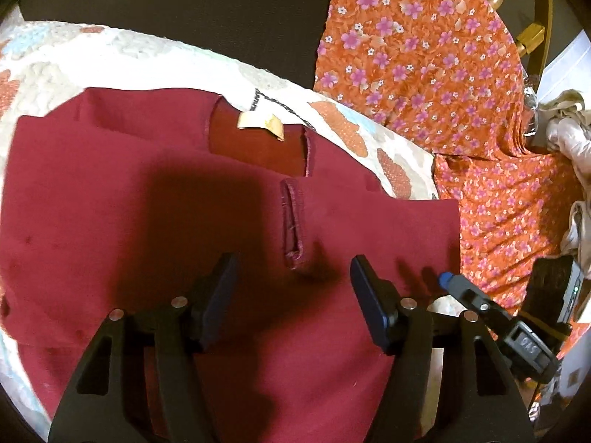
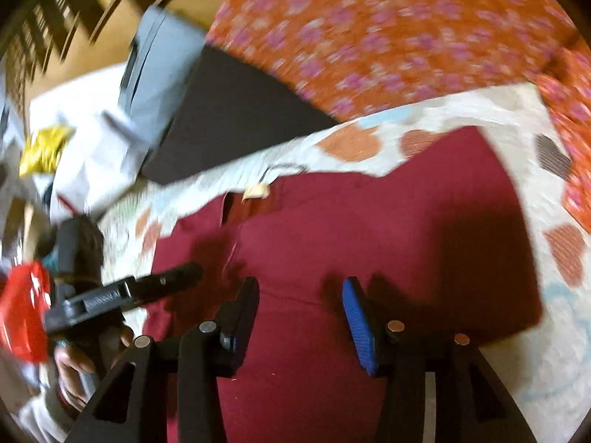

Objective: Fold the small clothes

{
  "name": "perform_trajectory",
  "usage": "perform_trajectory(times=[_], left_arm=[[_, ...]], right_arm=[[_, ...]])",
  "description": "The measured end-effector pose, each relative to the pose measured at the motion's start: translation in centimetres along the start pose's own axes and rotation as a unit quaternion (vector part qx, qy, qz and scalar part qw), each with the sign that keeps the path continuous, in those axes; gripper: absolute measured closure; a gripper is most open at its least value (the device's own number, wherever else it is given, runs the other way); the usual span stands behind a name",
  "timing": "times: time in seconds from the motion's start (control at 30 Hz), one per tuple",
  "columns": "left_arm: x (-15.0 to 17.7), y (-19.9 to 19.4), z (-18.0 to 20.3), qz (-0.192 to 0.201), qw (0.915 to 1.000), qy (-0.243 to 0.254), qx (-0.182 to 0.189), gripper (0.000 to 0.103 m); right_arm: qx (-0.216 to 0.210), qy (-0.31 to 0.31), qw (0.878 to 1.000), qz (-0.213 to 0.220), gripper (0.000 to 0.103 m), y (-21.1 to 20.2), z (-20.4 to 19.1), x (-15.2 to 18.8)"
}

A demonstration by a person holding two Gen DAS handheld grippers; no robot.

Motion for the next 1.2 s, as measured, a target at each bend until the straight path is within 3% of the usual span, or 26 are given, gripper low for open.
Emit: perform_trajectory(times=[0.2,0.23,0.27,0.3,0.4,0.47,0.53,0.63,0.77,0.87,1.03,1.13,1.2], left_arm=[[-1.1,3.5,1.2,-0.01,0.9993,0.011,-0.036,0.04],[-1.4,3.8,1.5,-0.005,0.9991,0.014,-0.04,0.048],[-1.6,4.2,1.7,-0.007,0.9989,0.019,-0.042,0.072],[-1.7,4.7,1.8,-0.014,0.9982,0.023,-0.054,0.086],[-2.4,4.4,1.9,-0.013,0.9973,0.026,-0.067,0.091],[-3.6,1.9,2.3,0.014,0.9967,0.046,-0.066,0.092],[-4.6,-1.9,1.7,0.052,0.9927,0.069,-0.083,0.092],[-4.5,-6.4,-1.4,0.076,0.9898,0.056,-0.107,0.092],[-2.4,-8.9,-8.2,0.066,0.9818,0.016,-0.178,0.092],[-0.6,-8.4,-12.1,0.044,0.9792,-0.023,-0.197,0.092],[1.1,-7.7,-13.2,0.044,0.9783,-0.03,-0.2,0.092],[1.2,-7.5,-12.7,0.044,0.9771,-0.016,-0.208,0.092],[1.2,-7.5,-12.7,0.048,0.978,-0.015,-0.203,0.092]], right_arm=[[-0.023,0.075,0.996,0.043,0.058,-2.8,2.4,-1.8],[-0.021,0.076,0.996,0.051,0.058,-3.2,2.7,-2.0],[-0.018,0.077,0.995,0.058,0.058,-3.4,2.8,-2.3],[-0.015,0.077,0.995,0.068,0.058,-3.6,3.0,-2.5],[0.022,0.067,0.992,0.103,0.058,-4.5,4.0,-3.3],[0.047,0.06,0.99,0.123,0.058,-5.1,4.5,-3.7],[0.047,0.063,0.987,0.141,0.058,-6.0,4.7,-4.2],[0.037,0.064,0.985,0.154,0.058,-6.7,4.3,-4.6],[0.036,0.043,0.989,0.137,0.058,-5.6,2.9,-4.2],[0.058,0.002,0.994,0.095,0.058,-3.0,1.1,-3.1],[0.103,-0.049,0.991,0.07,0.058,-0.5,0.2,-2.3],[0.154,-0.045,0.987,0.01,0.058,2.6,2.4,-1.2],[0.146,-0.033,0.989,0.007,0.058,2.6,2.9,-1.8]])
Point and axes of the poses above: each gripper's, at about its wrist camera, not at the fingertips, and y roughly the way its jaws point, z to its right, x to its underside, the point moved 9 cm from there along y, roughly the way its jaws point, and after that the axes turned 13 degrees about y, right-handed, at the moved point
